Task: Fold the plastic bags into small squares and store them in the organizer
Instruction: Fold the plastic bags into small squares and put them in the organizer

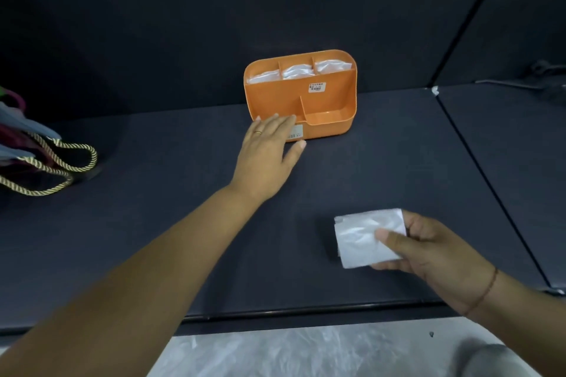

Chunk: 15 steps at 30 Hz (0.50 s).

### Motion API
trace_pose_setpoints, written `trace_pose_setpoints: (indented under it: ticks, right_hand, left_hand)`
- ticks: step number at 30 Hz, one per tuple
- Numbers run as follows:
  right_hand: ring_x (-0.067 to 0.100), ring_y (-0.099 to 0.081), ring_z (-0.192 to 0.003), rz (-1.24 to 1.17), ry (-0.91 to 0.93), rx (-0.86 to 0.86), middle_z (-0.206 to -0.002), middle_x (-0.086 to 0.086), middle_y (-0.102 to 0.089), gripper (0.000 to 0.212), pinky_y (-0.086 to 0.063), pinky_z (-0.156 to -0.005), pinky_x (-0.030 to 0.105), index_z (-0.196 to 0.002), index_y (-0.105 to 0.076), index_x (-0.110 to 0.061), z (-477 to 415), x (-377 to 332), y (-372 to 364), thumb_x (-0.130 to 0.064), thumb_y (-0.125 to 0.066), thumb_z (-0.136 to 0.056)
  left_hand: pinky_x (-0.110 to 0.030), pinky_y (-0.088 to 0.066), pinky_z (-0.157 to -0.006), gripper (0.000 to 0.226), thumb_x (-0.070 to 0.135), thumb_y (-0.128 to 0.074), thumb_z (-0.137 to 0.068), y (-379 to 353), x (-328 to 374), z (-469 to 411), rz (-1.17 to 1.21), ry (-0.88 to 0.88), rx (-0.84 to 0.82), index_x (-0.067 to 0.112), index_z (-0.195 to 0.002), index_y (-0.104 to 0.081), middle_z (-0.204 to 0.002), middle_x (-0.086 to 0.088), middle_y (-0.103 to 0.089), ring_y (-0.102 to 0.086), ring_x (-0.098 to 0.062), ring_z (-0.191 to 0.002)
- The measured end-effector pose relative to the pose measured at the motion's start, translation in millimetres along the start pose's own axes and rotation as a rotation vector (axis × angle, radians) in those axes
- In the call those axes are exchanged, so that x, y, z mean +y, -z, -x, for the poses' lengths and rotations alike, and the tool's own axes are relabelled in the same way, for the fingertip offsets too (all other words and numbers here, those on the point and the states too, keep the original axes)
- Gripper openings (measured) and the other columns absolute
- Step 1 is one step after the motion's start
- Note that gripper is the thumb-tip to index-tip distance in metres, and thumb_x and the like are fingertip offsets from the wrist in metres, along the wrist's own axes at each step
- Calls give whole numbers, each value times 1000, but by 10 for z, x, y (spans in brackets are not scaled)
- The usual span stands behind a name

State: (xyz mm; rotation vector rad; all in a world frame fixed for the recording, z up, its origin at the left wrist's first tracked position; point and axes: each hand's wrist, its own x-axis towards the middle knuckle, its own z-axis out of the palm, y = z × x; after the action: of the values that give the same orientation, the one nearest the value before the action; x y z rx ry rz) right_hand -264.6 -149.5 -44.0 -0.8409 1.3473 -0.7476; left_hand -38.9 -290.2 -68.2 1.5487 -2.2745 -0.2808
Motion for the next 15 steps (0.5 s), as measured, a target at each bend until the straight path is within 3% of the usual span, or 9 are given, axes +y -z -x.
trace_pose_setpoints:
  ticks: [4,8,15]
  right_hand:
    - [18,-72,-89,40,39,2,-97,6,-75,20,-57,-65,23,-103,-70,-8,-6,-100,-30,-5,-52,-94]
    - [20,-71,-92,65,113,-29,-99,7,-75,22,-59,-74,27,-105,-69,-7,4,-213,-76,-7,-51,-94]
    - [13,-71,-93,180,293,-12,-99,-1,-75,21,-57,-81,26,-105,-70,-14,-2,-427,-192,-10,-52,-93]
  left_hand:
    - [-27,-2,-121,63,49,-29,-99,-10,95,375,-14,-74,-12,11,-149,-38,-152,-5,-43,-32,-18,-143]
    - [-39,-19,-118,58,44,-38,-99,-1,231,887,-82,-173,14,7,-143,-47,-143,-8,-52,-45,-23,-135]
    - [-44,-25,-115,58,47,-38,-100,-13,407,1507,-196,-301,2,11,-145,-43,-147,-4,-49,-42,-21,-139]
